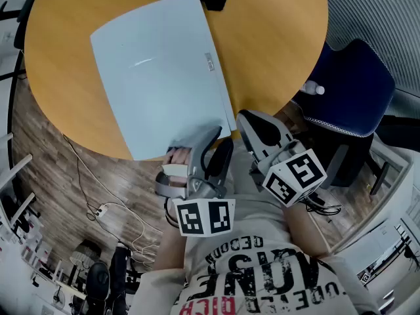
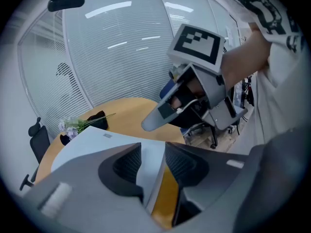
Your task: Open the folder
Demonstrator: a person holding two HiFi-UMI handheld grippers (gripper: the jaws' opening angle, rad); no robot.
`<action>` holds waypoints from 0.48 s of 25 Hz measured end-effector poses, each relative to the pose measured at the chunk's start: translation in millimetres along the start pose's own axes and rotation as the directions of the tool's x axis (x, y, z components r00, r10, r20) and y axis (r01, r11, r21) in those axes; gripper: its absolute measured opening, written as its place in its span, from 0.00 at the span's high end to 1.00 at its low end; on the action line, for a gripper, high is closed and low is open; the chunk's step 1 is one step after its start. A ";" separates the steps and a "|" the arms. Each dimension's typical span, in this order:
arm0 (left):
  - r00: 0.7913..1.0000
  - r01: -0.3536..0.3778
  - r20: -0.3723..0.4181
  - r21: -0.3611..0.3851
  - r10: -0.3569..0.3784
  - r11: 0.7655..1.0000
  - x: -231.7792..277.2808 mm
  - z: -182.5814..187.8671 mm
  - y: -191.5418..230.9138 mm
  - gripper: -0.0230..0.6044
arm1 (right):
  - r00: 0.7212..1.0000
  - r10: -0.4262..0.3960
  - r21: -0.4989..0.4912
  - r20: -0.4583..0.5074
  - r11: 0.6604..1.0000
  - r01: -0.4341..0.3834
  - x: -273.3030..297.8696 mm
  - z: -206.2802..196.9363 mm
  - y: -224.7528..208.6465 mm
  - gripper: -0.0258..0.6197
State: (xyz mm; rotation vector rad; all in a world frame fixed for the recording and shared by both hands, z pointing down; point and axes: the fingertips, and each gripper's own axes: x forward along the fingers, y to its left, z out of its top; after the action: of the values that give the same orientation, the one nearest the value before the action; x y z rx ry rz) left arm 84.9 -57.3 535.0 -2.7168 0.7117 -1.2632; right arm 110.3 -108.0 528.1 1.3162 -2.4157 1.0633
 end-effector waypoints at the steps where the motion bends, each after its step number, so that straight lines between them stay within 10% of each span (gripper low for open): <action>1: 1.000 0.003 -0.014 0.017 -0.003 1.000 1.7 -1.9 -1.7 0.70 | 1.000 0.002 0.003 -0.001 1.000 -0.002 0.5 -1.0 0.2 0.94; 12: 0.983 -0.066 -0.150 0.263 0.108 0.963 15.7 -17.3 -4.9 0.70 | 1.000 0.004 0.023 -0.013 1.000 -0.004 1.3 -9.8 -3.1 0.94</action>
State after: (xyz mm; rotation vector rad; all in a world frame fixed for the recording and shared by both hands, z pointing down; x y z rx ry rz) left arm 82.7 -57.4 558.9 -2.3718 0.6237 -1.4567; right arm 110.4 -103.4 537.4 1.3079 -2.4042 1.1010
